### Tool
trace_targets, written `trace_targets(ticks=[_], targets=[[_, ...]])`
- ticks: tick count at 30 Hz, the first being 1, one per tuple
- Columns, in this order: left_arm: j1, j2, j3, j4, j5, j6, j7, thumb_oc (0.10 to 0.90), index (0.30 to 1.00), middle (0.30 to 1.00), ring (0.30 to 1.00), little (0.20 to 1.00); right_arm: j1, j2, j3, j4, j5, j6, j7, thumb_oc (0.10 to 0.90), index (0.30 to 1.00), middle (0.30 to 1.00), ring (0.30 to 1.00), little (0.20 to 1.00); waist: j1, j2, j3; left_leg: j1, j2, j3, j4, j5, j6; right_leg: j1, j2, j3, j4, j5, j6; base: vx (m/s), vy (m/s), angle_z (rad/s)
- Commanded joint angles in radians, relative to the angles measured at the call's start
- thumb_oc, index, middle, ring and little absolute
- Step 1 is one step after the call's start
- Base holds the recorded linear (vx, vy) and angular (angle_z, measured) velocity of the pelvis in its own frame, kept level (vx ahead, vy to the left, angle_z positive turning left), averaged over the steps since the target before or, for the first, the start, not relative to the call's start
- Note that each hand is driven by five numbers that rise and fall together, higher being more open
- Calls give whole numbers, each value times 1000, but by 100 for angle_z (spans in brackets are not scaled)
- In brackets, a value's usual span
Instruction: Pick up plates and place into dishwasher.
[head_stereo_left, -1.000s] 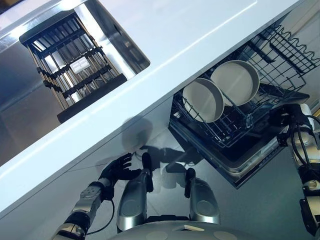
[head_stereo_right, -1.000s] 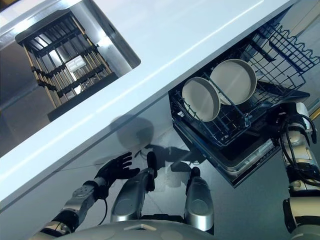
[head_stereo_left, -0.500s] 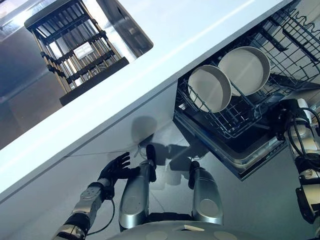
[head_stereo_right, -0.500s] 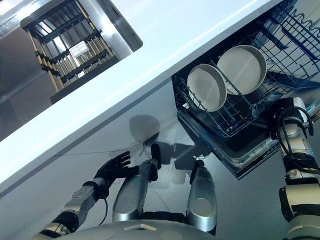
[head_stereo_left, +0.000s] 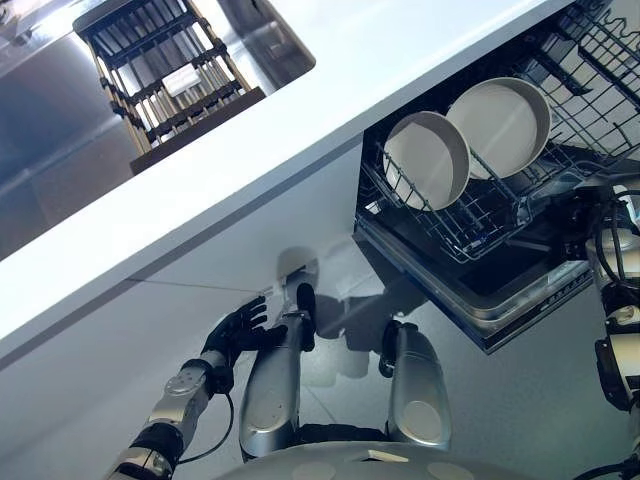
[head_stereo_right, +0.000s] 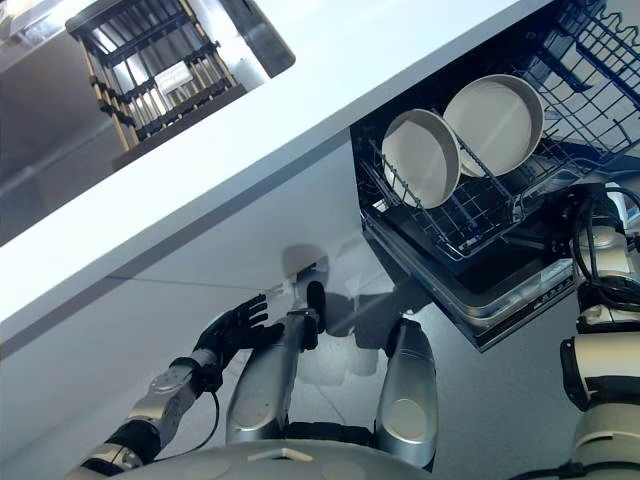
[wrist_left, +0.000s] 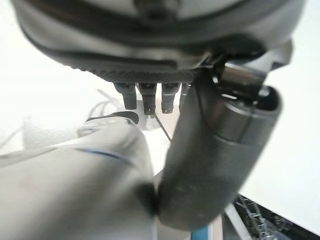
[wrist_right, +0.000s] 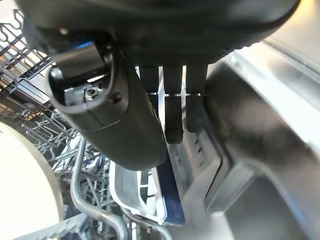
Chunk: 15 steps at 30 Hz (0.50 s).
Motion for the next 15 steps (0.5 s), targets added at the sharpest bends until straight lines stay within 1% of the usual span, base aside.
trace_targets(ticks=[1,4,7,15], targets=[[76,21,-32,-116,-38,-63,0,800,900,900,900,900,-64,30,44,24,96,-27,97,100,300,300,300,200,54,32,-26,-3,-52,-5,308,-306,71,-12,33,-72,37,54,-80,13,-29,7],[81,27,-34,-130,-47,-62,7,800,900,900,900,900,-95,39,53,32,147,-29,135,100,300,300,300,200,66,32,-24,-4,-54,-15,311,-313,73,-14,29,-76,55,46,-82,26,-37,-12],[84,29,-35,-141,-50,-53,15,800,900,900,900,900,-129,47,52,29,207,-20,153,100,300,300,300,200,76,32,-22,2,-55,-26,306,-310,70,-6,28,-80,60,41,-84,40,-32,21],[103,37,-37,-152,-58,-60,23,800,900,900,900,900,-222,44,53,27,280,-10,172,100,300,300,300,200,103,27,-24,27,-56,-48,283,-305,66,21,25,-95,64,32,-86,45,-18,2]])
